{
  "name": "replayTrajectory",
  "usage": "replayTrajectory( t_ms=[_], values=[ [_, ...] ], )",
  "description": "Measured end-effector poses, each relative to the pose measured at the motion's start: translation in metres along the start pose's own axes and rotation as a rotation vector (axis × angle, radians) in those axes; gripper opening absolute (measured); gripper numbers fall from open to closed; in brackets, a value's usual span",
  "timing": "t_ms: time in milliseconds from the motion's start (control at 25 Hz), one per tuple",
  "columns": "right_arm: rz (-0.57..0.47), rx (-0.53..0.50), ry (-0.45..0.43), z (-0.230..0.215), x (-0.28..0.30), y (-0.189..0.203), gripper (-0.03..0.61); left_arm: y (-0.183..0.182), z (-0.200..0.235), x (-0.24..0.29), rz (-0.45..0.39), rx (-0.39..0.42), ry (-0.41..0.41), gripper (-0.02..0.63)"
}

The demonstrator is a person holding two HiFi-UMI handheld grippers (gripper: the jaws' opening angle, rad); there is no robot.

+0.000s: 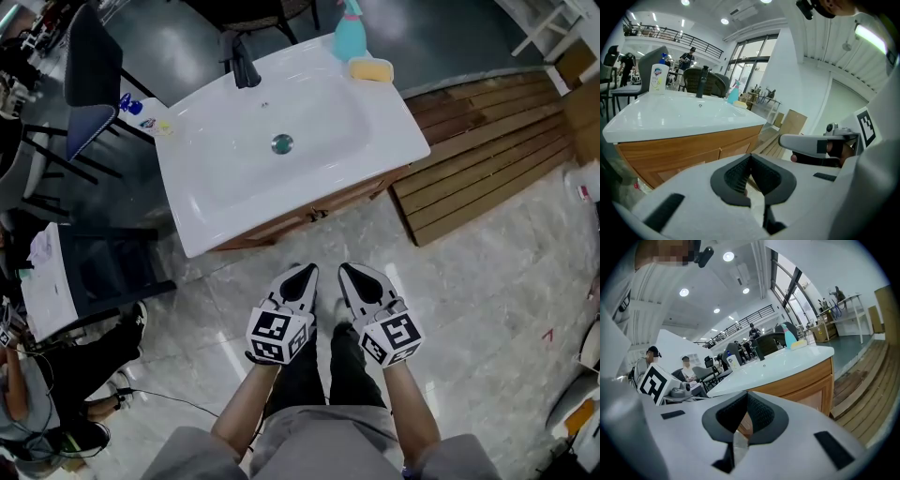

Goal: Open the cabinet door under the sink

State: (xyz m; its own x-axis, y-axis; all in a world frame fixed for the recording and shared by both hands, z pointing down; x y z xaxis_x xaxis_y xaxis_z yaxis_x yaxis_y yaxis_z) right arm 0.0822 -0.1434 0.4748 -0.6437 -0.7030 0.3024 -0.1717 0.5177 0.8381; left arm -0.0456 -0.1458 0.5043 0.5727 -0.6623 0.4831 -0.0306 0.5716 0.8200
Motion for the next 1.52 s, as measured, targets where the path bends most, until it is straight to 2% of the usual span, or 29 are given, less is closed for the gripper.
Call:
replayTrajectory(
  t_ms=[200, 520, 720, 920, 1200, 1520],
  values=[
    [0.014, -0.016, 0.002, -0.006, 0.016, 0.019, 0.009, 0.019, 0.018, 0.017, 0.022, 0.015, -0.023, 0.008],
    [0.021, -0.002, 0.007, -0.028, 0.045, 0.060, 0.009, 0.054, 0.050, 0.056, 0.030, -0.026, -0.009, 0.008],
    [0.012, 0.016, 0.019, -0.046, 0.060, 0.084, 0.010, 0.080, 0.069, 0.081, 0.058, -0.014, -0.019, 0.008],
    [0.013, 0.030, 0.022, -0.060, 0.075, 0.105, 0.010, 0.102, 0.082, 0.104, 0.071, -0.034, -0.009, 0.008],
    [0.016, 0.024, 0.013, -0.073, 0.089, 0.123, 0.009, 0.123, 0.104, 0.133, 0.078, -0.138, -0.008, 0.012],
    [0.015, 0.029, 0.016, -0.085, 0.100, 0.139, 0.010, 0.144, 0.126, 0.163, 0.130, -0.247, -0.047, 0.094]
  ],
)
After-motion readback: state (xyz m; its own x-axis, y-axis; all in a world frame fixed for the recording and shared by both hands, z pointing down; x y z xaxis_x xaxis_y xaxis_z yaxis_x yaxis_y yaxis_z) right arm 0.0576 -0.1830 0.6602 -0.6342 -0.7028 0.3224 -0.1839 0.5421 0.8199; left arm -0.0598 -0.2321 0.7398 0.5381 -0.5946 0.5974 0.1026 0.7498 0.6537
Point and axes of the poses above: the fingertips, and each gripper's own axes: x forward along the fingers, z to its left, y out of its underside, the point moved 6 cm from there along -x, backward along the fingers, and after that the axes turned 3 degrees about x, right-handed, at the moved point
